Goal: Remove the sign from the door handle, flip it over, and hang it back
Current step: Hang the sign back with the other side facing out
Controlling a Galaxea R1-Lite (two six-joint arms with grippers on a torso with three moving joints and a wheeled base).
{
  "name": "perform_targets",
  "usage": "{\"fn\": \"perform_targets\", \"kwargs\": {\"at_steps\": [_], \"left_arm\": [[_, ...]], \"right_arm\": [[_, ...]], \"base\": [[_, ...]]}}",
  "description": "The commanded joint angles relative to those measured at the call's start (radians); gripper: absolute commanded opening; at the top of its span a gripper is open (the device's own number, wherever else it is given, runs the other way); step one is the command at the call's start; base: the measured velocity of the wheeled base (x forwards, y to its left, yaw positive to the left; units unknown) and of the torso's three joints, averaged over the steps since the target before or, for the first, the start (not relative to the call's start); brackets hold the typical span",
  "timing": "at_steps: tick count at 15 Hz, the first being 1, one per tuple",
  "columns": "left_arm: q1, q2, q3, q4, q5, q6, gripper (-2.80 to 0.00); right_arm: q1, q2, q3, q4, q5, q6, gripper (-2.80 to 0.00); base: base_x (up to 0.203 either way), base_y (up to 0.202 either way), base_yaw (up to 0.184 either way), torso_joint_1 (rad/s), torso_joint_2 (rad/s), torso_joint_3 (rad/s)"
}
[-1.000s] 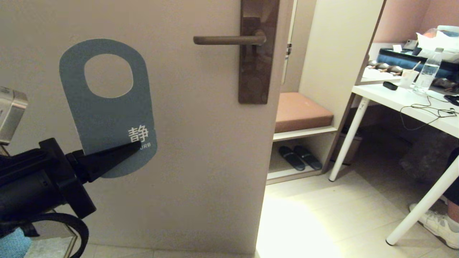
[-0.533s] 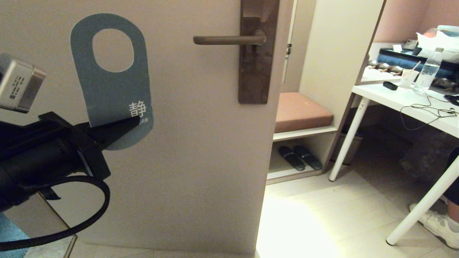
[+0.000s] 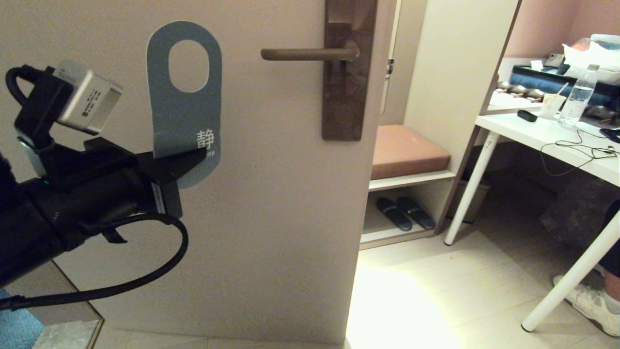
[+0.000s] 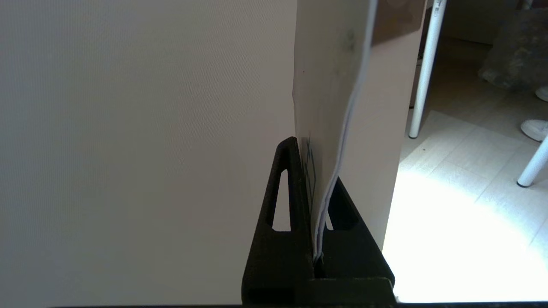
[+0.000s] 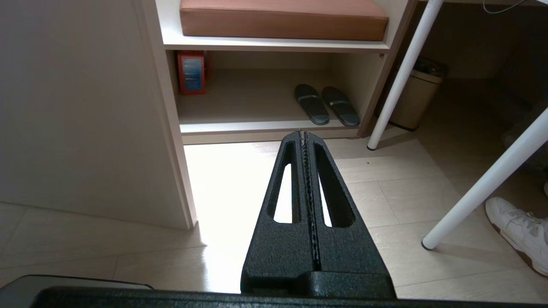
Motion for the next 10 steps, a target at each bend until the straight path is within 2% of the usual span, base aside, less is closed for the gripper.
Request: {"fn": "perform_targets", "kwargs": {"at_steps": [1,5,7,10], "left_arm": [[-0.009,0.054,-0.042,-0.002,0.012,0.007,-2.80],[-0.025,0.118,-0.125,0.004,0.071,0.033,-2.80],[-0.026,0.134,-0.172,0.053,0.079,0.032,-2.80],[-0.022,0.164,-0.200,0.062,0.082,0.029,-2.80]], "right_arm": [[0.000,0.001,0.000,0.001,0.000,-0.001,-2.80],[0.000,0.001,0.000,0.001,0.000,-0.001,-2.80],[0.000,0.001,0.000,0.001,0.000,-0.001,-2.80],[0.000,0.001,0.000,0.001,0.000,-0.001,-2.80]], "base": [[0.000,0.000,0.000,0.000,0.00,0.000],[0.000,0.000,0.000,0.000,0.00,0.000],[0.000,0.000,0.000,0.000,0.00,0.000],[0.000,0.000,0.000,0.000,0.00,0.000]]}}
